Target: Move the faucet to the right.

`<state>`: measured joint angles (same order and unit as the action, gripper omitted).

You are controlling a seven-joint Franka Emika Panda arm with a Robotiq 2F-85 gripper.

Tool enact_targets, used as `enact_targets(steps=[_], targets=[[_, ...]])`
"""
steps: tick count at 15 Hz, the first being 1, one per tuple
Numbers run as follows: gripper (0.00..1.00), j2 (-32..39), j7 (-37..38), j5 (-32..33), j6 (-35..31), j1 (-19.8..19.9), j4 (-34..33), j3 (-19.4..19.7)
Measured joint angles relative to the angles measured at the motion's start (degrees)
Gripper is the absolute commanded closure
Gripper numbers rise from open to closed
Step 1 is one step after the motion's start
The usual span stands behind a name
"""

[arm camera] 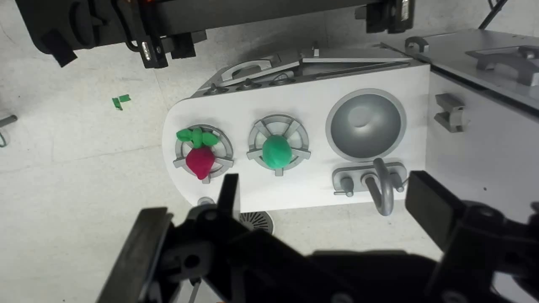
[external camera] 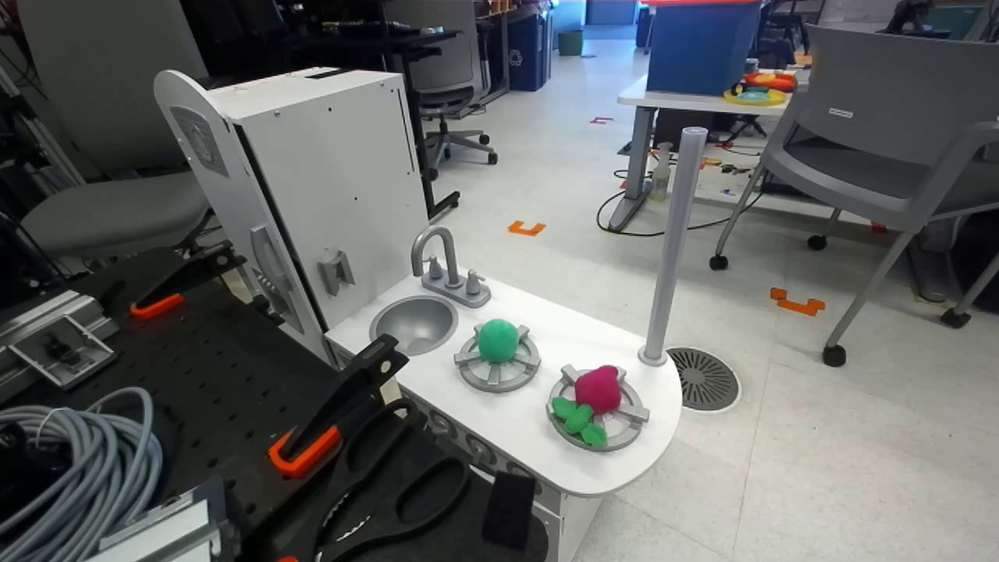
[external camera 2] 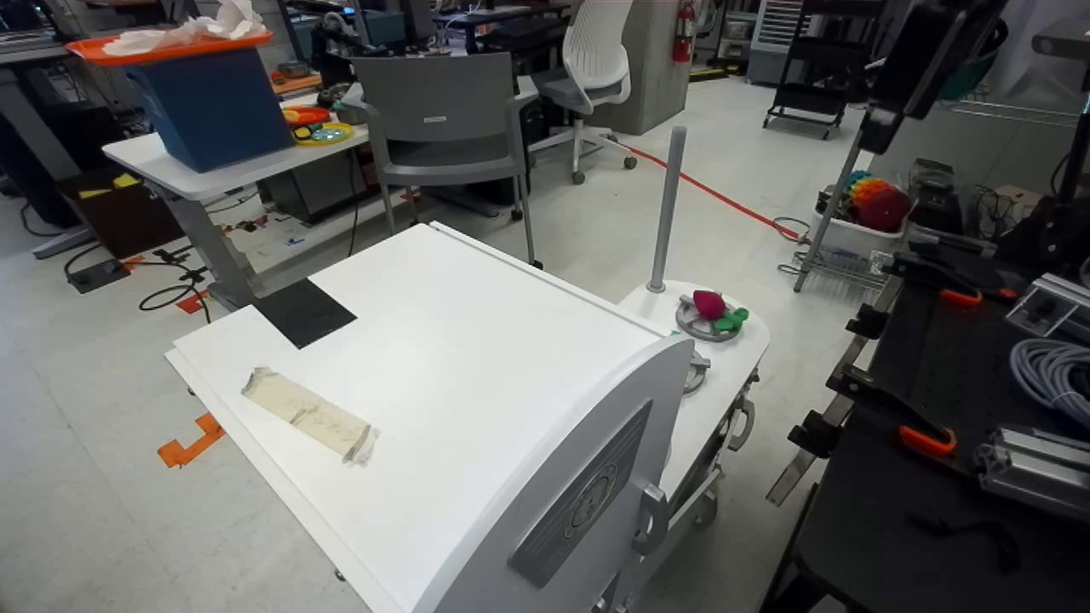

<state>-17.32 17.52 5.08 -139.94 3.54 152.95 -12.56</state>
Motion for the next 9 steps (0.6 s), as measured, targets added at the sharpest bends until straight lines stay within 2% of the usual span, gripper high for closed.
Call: enact_targets(steps=[3, 5, 9], targets=[[0.00, 11.49, 2.74, 6.06, -6.50, 2.53, -2.94, 1.68], [0.00, 19.05, 3.78, 8.99, -11.77, 2.47, -5.09, 3.94], [0.00, 33.17, 3.78, 10.92, -22.48, -1.10, -10.72, 9.61]])
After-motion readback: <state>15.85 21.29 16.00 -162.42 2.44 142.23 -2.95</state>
